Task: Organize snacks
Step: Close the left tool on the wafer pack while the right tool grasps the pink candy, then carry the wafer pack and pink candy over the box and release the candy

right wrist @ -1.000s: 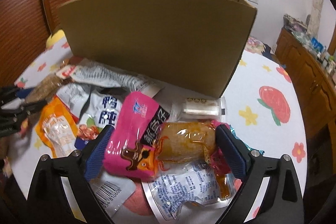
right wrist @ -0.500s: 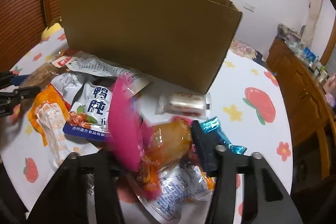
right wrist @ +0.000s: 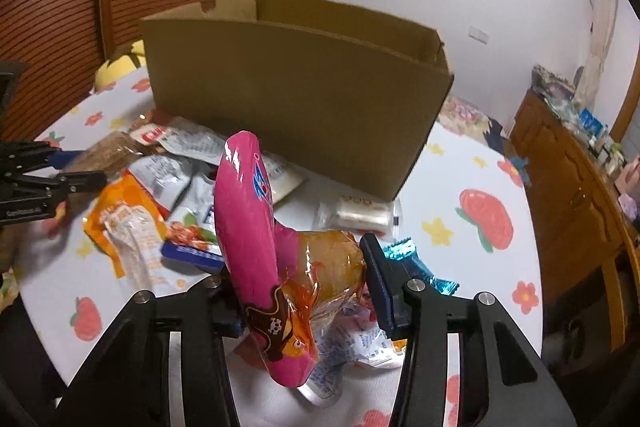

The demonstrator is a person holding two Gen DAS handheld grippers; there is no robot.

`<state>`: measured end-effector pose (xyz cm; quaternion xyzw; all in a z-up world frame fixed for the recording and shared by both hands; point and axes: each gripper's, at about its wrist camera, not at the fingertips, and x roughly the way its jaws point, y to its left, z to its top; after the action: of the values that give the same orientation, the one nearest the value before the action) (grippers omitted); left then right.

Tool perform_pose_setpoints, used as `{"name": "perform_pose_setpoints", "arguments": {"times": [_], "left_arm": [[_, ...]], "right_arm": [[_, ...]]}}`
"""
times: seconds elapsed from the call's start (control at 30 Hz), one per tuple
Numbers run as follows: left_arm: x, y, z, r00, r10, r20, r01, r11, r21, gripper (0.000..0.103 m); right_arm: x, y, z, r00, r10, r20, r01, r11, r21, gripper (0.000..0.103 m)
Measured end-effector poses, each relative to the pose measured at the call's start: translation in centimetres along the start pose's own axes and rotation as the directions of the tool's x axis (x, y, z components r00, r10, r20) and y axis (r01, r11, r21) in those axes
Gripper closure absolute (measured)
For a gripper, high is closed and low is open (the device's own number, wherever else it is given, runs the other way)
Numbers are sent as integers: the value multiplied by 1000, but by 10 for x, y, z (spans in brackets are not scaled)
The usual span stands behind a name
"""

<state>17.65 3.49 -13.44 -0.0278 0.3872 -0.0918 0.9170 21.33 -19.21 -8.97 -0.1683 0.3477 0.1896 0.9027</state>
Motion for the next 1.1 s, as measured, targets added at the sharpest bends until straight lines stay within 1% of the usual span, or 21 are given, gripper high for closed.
{"name": "perform_pose_setpoints", "arguments": {"times": [0.1, 0.27, 0.53, 0.83, 0.97, 1.1], "left_arm": [[-4, 1, -1, 1000, -10, 13, 10, 1000, -4, 61], [-11, 2, -3, 1000, -6, 23, 6, 1000, -4, 61], [-35, 0, 3, 998, -8, 65, 7, 1000, 7, 61], [-69, -13, 24, 989, -24, 146, 16, 999, 50, 61], [-82, -18, 37, 983, -34, 179, 21, 997, 71, 61], [-90, -21, 53, 977, -37, 209, 17, 995, 97, 61]], "right_arm": [[-7, 2, 3, 1000, 9, 19, -9, 1000, -4, 55], [-15, 6, 5, 999, 25, 38, -24, 1000, -7, 55], [-26, 11, 9, 997, 41, 62, -41, 999, -11, 55], [-41, 11, 21, 994, 50, 99, -48, 999, -17, 55], [-50, 9, 33, 990, 53, 128, -51, 998, -20, 55], [-59, 6, 52, 984, 53, 170, -48, 998, -35, 55]]}}
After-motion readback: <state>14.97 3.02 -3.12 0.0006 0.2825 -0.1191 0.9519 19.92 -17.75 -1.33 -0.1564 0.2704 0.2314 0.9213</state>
